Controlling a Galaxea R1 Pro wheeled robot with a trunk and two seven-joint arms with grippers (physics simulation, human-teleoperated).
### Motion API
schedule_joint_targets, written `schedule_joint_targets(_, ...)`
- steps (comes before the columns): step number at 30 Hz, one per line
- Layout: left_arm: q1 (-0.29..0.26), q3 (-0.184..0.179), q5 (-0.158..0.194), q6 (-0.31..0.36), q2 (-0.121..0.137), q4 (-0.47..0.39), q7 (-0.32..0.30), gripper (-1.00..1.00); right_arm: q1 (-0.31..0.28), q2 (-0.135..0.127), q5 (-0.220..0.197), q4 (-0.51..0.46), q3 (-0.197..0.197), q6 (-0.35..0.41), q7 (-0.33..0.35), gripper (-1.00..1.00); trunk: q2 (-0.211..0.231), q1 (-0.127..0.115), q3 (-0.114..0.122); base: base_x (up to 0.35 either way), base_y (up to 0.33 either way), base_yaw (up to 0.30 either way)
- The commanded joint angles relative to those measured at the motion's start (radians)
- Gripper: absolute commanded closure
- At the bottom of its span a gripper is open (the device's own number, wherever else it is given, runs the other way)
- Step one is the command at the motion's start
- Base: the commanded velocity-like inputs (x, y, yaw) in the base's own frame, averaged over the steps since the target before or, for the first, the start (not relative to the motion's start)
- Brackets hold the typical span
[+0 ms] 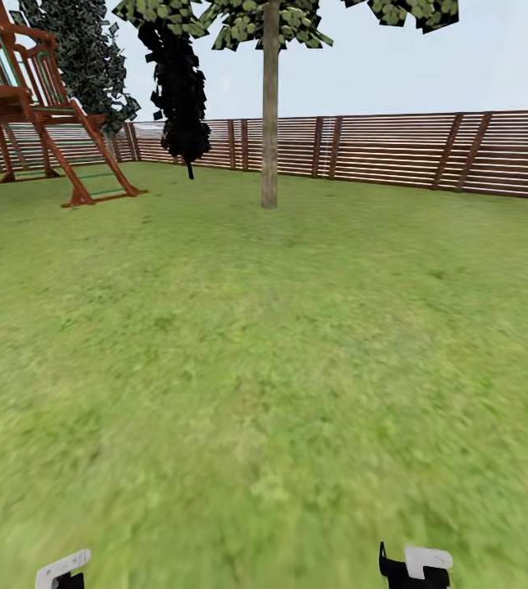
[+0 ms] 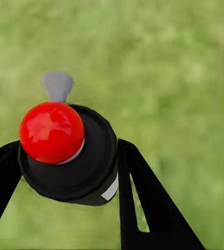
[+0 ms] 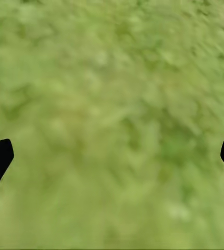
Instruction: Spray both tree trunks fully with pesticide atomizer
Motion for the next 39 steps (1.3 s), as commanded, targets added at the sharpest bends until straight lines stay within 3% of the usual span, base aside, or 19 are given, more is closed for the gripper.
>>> schedule_joint_targets(1, -0.001, 0.009, -0.01, -0.004, 0.0, 0.001, -0.004, 1.0, -0.001, 0.0, 0.011, 0.001, -0.005, -0.002, -0.005, -1.0, 0.0, 0.0, -0.001, 0.34, 0.0, 0.0)
schedule_joint_targets(39, -0.001, 0.009, -0.01, -0.005, 0.0, 0.001, -0.004, 1.0, 0.0, -0.007, 0.011, 0.001, -0.005, -0.004, -0.004, -1.0, 0.0, 0.0, -0.001, 0.34, 0.0, 0.0)
